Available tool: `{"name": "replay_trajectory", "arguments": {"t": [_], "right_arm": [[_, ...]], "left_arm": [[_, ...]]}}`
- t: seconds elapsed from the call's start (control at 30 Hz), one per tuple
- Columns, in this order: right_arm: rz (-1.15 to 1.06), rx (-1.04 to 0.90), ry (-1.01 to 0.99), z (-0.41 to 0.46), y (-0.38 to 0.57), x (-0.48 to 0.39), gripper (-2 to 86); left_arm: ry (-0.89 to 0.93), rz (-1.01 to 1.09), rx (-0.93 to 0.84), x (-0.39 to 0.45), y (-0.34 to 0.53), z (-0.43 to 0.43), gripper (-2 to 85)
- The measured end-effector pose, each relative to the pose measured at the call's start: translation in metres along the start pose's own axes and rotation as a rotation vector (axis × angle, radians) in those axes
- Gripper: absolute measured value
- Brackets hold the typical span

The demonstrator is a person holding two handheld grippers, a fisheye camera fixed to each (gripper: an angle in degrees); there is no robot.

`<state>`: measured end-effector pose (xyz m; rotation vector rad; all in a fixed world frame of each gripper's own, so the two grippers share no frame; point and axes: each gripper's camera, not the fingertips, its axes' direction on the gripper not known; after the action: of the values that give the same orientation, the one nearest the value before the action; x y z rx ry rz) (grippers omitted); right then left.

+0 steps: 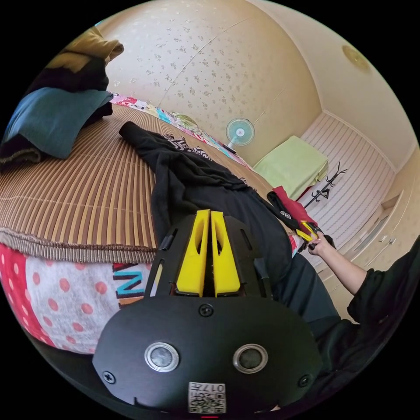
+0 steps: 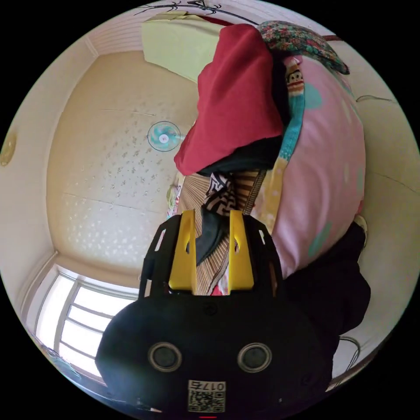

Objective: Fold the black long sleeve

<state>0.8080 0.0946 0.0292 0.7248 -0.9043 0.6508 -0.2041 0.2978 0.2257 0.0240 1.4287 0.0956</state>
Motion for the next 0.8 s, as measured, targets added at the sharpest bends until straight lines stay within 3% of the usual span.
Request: {"name": "replay_trajectory", "arguments": {"t": [0.13, 0.3, 0.43, 0.53, 0.6, 0.8], "right_arm": [[0.012, -0.142, 0.017, 0.051, -0.018, -0.028, 4.8], [-0.615, -0.066, -0.134, 0.096, 0.079, -0.254, 3.5], [-0.848, -0.204, -0.328, 0.161, 0.216, -0.341, 3.7], [-0.992, -0.537, -0.298, 0.268, 0.35, -0.332, 4.2], [-1.065, -0.872, -0.11, 0.353, 0.451, -0.271, 3.4], [-0.985, -0.748, -0.013, 0.335, 0.501, -0.15, 1.8]], "left_arm": [[0.012, -0.01, 0.0, 0.001, -0.004, -0.004, -1.0], [0.011, -0.006, 0.006, 0.005, -0.006, -0.01, -1.0], [0.006, 0.0, 0.007, 0.009, -0.008, -0.013, -1.0], [0.011, 0.0, 0.007, 0.01, -0.009, -0.015, -1.0], [0.021, -0.005, 0.001, 0.01, -0.01, -0.017, -1.0], [0.046, -0.028, -0.013, 0.01, -0.014, -0.02, -1.0]]}}
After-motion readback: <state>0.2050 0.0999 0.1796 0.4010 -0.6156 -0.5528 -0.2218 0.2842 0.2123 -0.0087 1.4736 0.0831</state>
